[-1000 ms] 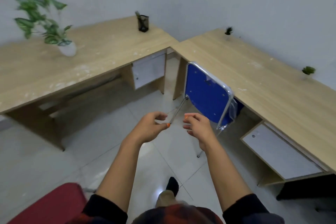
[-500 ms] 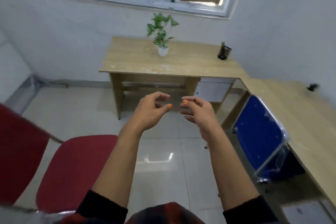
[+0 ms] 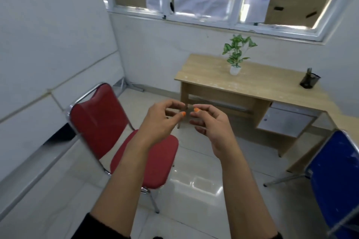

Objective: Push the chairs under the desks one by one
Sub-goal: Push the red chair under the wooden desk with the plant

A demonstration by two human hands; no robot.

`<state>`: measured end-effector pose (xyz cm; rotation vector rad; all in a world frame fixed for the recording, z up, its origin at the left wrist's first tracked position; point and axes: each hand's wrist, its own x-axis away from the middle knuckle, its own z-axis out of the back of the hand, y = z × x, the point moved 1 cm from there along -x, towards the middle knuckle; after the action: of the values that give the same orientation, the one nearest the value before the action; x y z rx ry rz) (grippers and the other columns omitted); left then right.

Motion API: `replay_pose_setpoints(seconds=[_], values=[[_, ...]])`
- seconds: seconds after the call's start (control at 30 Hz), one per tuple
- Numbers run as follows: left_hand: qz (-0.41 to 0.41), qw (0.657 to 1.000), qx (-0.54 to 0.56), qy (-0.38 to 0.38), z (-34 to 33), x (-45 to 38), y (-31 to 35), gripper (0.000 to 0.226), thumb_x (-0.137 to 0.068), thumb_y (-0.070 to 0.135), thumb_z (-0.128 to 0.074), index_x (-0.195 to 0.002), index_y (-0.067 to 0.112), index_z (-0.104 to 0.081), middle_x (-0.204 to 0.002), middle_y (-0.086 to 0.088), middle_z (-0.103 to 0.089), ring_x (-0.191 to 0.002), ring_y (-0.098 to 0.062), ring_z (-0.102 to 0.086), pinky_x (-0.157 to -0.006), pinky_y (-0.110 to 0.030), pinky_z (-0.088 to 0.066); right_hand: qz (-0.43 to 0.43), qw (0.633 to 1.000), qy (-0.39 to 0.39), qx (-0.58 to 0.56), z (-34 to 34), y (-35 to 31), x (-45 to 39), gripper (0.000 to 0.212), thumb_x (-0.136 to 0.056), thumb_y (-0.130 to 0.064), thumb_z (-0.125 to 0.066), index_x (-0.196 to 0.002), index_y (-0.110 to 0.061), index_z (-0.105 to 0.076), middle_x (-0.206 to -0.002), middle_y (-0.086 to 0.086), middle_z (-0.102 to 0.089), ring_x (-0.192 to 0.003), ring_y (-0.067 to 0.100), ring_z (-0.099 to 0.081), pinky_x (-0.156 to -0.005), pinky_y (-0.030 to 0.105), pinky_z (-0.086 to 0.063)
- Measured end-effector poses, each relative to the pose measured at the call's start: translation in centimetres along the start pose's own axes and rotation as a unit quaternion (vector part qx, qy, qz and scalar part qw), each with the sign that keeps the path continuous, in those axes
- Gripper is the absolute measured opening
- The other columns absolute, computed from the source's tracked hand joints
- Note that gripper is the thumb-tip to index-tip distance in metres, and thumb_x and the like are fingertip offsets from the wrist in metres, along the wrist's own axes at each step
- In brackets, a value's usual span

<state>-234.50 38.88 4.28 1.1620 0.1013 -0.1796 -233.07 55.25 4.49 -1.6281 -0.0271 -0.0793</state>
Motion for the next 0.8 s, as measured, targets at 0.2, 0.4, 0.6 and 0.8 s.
replay_pose_setpoints(seconds=[0.2,0.4,0.6,0.8], values=[[0.001,0.999,-0.019,0.04,4.5,3.8,-1.0,0.018,-0.089,0.026,-0.07,-0.107,0.029,-0.069,-0.111,0.013,-0.068,-0.098,-0.002,-0.065,-0.087,-0.033,-0.056,-0.017,1.0,-0.021,0.003,-4.1,1.6,2.3,0.013,-0.097,-0.019,-0.062,-0.106,-0.017,-0.071,-0.1,0.006,-0.074,-0.088,0.017,-0.068,-0.072,0.027,-0.048],[0.001,0.996,-0.033,0.088,11.1,5.5,-2.5,0.017,-0.09,0.028,-0.07,-0.106,0.031,-0.07,-0.102,0.02,-0.067,-0.093,0.008,-0.063,-0.086,-0.025,-0.053,0.004,1.0,-0.014,-0.01,-10.3,0.1,1.6,0.012,-0.097,-0.013,-0.059,-0.101,-0.017,-0.07,-0.093,0.004,-0.072,-0.084,0.016,-0.065,-0.072,0.028,-0.048],[0.027,0.986,-0.085,0.14,21.2,7.4,-6.6,0.019,-0.087,0.03,-0.071,-0.106,0.033,-0.069,-0.111,0.014,-0.066,-0.106,-0.003,-0.06,-0.094,-0.032,-0.05,0.021,0.997,-0.065,0.039,-21.9,0.5,1.3,0.013,-0.097,-0.013,-0.061,-0.105,-0.012,-0.07,-0.096,0.004,-0.066,-0.084,0.011,-0.061,-0.071,0.02,-0.048],[0.105,0.947,-0.273,0.135,31.0,8.7,-12.2,0.051,-0.087,0.041,-0.069,-0.135,0.038,-0.05,-0.157,0.001,-0.029,-0.147,-0.026,-0.021,-0.117,-0.05,-0.023,0.047,0.979,-0.047,0.19,-31.2,3.2,0.3,0.019,-0.089,-0.037,-0.067,-0.107,-0.034,-0.066,-0.124,-0.005,-0.059,-0.113,0.015,-0.056,-0.095,0.038,-0.049]])
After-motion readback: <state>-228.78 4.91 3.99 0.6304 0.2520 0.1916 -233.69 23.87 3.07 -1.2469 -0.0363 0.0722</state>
